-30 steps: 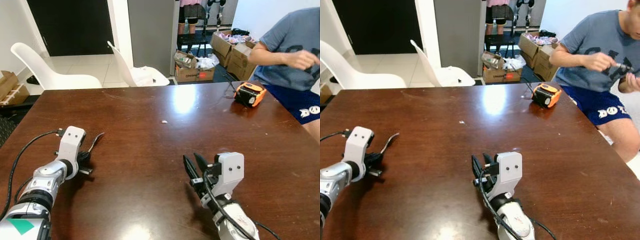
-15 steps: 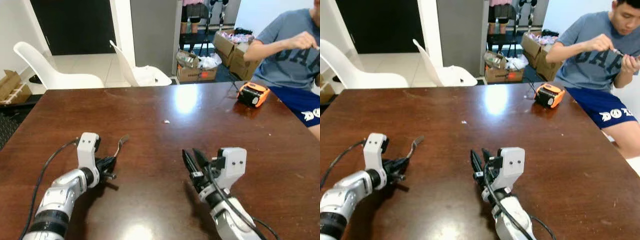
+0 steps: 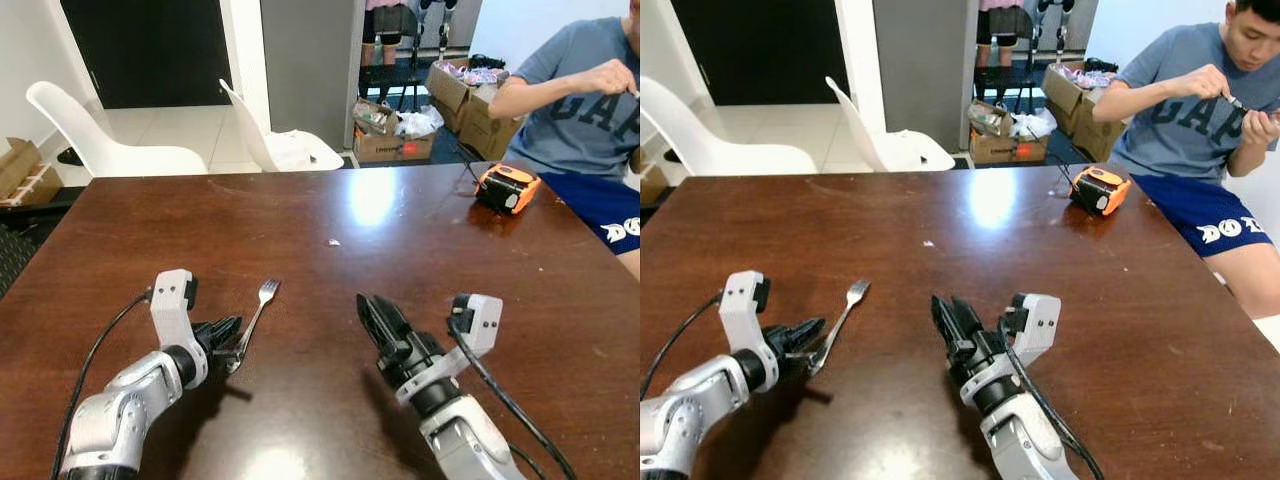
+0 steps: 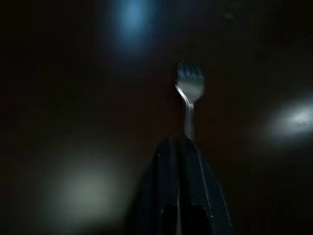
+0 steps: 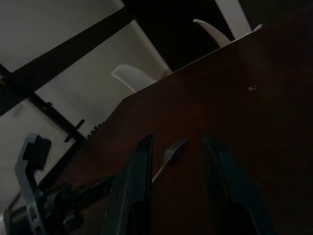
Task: Setting the table
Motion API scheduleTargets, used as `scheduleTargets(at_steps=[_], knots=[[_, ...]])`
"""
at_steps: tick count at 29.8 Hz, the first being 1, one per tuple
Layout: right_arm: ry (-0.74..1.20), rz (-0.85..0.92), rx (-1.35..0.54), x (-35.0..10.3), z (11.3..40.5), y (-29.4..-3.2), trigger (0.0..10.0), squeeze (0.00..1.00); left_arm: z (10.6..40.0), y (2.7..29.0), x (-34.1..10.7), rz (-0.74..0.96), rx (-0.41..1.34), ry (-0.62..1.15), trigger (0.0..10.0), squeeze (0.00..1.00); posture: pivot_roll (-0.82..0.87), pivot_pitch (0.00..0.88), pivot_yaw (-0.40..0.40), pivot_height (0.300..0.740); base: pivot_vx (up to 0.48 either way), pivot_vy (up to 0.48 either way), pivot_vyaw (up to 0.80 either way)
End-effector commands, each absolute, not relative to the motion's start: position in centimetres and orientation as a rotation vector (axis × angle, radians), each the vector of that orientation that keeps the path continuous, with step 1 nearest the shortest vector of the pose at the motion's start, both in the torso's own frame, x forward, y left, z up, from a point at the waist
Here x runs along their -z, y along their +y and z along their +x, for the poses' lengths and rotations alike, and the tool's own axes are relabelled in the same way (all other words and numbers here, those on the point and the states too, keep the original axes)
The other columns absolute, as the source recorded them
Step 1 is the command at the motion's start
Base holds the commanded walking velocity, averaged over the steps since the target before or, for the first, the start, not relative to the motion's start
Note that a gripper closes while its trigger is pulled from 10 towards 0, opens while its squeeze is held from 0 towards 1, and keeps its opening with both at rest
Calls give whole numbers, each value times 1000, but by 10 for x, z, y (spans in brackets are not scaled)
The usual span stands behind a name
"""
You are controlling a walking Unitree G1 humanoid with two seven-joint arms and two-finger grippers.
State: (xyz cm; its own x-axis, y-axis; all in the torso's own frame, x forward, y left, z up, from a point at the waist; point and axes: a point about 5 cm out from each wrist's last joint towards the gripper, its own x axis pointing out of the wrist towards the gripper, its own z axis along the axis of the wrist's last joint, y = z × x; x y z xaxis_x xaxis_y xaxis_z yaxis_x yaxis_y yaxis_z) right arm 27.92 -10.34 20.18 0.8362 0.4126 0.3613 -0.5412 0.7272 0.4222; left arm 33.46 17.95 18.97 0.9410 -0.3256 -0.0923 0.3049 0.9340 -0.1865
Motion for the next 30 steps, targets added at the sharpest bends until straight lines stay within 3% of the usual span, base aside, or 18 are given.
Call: scheduleTargets(at_steps=[1, 2, 4, 6, 7, 8, 14, 22, 23, 24, 29, 30], knots=[[-233, 547, -548, -198, 275, -103, 10000, 0, 332, 185, -194, -30, 265, 78, 10000, 0, 14, 172, 124, 740, 0, 0, 0], [-224, 496, -502, -194, 277, -108, 10000, 0, 332, 180, -204, 131, 263, 1, 10000, 0, 17, 169, 121, 740, 0, 0, 0], [-223, 468, -465, -192, 279, -112, 10000, 0, 332, 176, -207, 184, 271, -31, 10000, 0, 16, 168, 119, 740, 0, 0, 0], [-197, 279, -199, -177, 292, -139, 10000, 0, 328, 157, -212, 215, 312, -82, 10000, 0, 10, 165, 119, 740, 0, 0, 0], [-196, 214, -123, -173, 293, -149, 10000, 0, 327, 151, -211, 221, 320, -88, 10000, 706, 8, 166, 119, 740, 0, 0, 0], [-188, 176, -70, -169, 294, -157, 10000, 0, 325, 145, -209, 217, 328, -85, 10000, 1000, 7, 166, 119, 740, 0, 0, 0], [-129, 155, 85, -148, 285, -189, 10000, 0, 316, 120, -182, 212, 348, -6, 10000, 1000, -1, 173, 124, 740, 0, 0, 0], [-213, 181, -51, -162, 287, -166, 10000, 0, 328, 114, -162, 250, 274, 23, 10000, 980, -2, 176, 122, 740, 0, 0, 0], [-224, 181, -63, -164, 288, -162, 10000, 0, 330, 113, -159, 260, 266, 32, 10000, 812, -1, 176, 123, 740, 0, 0, 0], [-233, 183, -79, -166, 290, -159, 10000, 0, 333, 111, -157, 264, 262, 40, 10000, 0, -2, 175, 123, 740, 0, 0, 0], [-253, 184, -107, -172, 292, -153, 10000, 0, 342, 108, -153, 288, 253, 59, 10000, 0, -8, 174, 125, 740, 0, 0, 0], [-260, 187, -115, -174, 292, -152, 10000, 0, 345, 108, -154, 286, 255, 57, 10000, 1000, -9, 174, 126, 740, 0, 0, 0]])
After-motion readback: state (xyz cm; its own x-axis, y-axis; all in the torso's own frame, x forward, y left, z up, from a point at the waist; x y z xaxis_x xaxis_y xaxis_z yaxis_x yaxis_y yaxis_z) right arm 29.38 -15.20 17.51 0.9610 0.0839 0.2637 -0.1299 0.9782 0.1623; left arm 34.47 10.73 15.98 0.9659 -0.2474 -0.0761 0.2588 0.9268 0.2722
